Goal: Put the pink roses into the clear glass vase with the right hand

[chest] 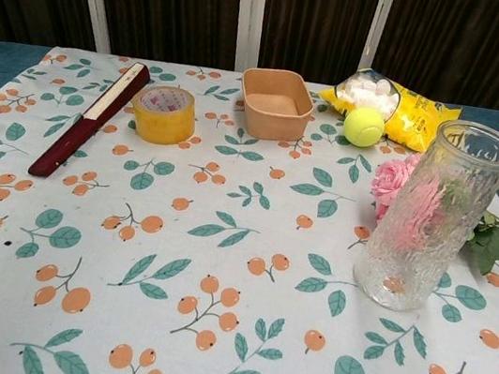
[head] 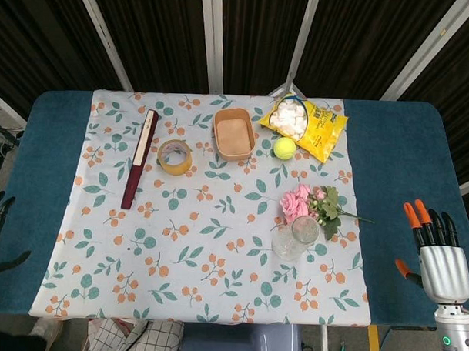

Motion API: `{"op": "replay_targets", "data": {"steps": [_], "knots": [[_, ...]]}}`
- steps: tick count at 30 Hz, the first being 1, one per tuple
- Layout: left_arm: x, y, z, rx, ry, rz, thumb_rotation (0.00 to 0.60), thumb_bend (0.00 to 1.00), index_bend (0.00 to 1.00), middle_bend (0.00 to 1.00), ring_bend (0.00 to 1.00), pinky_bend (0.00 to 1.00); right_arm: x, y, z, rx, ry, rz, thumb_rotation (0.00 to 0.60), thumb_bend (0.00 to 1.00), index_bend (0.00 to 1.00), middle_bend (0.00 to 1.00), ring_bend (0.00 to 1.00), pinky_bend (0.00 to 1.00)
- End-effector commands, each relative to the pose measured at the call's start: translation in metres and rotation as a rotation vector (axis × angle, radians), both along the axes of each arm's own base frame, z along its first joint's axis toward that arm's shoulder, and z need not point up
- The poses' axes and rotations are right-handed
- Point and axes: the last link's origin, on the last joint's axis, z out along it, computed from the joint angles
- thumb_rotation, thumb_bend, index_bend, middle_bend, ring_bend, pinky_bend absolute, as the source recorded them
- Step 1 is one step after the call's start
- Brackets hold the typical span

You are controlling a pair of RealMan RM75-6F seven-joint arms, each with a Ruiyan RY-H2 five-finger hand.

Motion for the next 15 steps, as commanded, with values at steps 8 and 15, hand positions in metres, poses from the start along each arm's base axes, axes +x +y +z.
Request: {"op": "replay_targets", "data": {"steps": [8,15], "knots": [[0.0001,0.0014,0.0001,-0.005,-0.007,-0.002,0.600,0.00,0.00,0.00,0.00,0.00,-0.0010,-0.0005,-0.0007,0.016,-0.014,-0.007,0.600,0.22,0.00,0.00,0.00,0.00],[0.0017,0.0023,-0.0004,-0.013,-0.020,-0.010,0.600,0.00,0.00,0.00,0.00,0.00,-0.0012,-0.0001,-0.0011,0.035,-0.036,-0.018,0.600,0.22,0.00,0.00,0.00,0.00]]}}
